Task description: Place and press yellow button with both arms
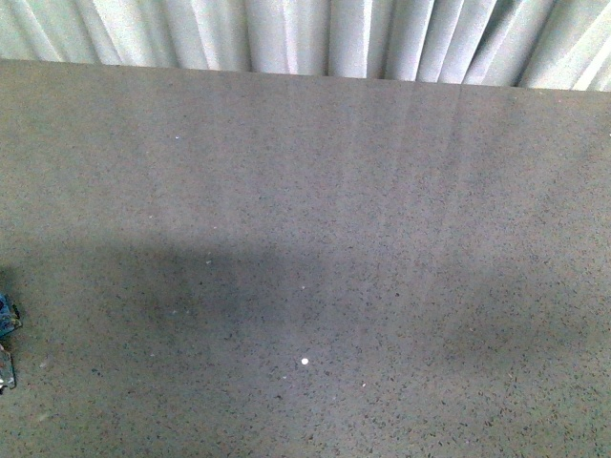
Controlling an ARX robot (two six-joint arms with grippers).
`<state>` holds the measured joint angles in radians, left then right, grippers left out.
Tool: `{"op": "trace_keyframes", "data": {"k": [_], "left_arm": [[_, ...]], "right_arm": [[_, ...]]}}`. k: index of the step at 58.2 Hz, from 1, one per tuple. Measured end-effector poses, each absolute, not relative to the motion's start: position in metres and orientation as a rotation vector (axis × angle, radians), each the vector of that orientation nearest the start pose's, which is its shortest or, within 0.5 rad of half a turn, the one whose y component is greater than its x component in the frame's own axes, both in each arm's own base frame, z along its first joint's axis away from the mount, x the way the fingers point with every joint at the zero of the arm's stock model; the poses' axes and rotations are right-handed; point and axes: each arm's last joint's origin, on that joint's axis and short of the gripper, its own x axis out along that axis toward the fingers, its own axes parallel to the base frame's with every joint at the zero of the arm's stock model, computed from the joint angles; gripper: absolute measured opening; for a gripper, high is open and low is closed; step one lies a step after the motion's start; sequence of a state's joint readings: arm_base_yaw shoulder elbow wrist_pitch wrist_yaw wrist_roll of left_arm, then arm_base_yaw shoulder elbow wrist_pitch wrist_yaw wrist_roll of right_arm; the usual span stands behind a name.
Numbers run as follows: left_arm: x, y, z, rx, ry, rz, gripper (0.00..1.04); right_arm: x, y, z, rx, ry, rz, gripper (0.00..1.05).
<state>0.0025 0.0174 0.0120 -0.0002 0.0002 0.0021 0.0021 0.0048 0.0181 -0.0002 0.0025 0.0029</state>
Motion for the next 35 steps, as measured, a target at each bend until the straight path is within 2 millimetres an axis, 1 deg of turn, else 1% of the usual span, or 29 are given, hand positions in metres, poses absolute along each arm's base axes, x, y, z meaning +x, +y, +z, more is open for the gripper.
{"op": "trace_keyframes", "data": {"k": [31, 33, 35], "left_arm": [[0.098, 0.0002, 0.1664, 0.002, 0.005, 0.002, 0.96], [0.0986, 0.0002, 0.1651, 0.006, 0.051, -0.03, 0.96], [0.0986, -0.0004, 0.1661, 0.007, 0.181, -0.123, 0.96]], "right_arm": [[0.0969, 0.0001, 0.1693, 0.003, -0.013, 0.0, 0.96], [0.0969, 0.0001, 0.1693, 0.003, -0.013, 0.0, 0.96], [0.0968, 0.0001, 0.1694, 0.003, -0.014, -0.001, 0.96]]}}
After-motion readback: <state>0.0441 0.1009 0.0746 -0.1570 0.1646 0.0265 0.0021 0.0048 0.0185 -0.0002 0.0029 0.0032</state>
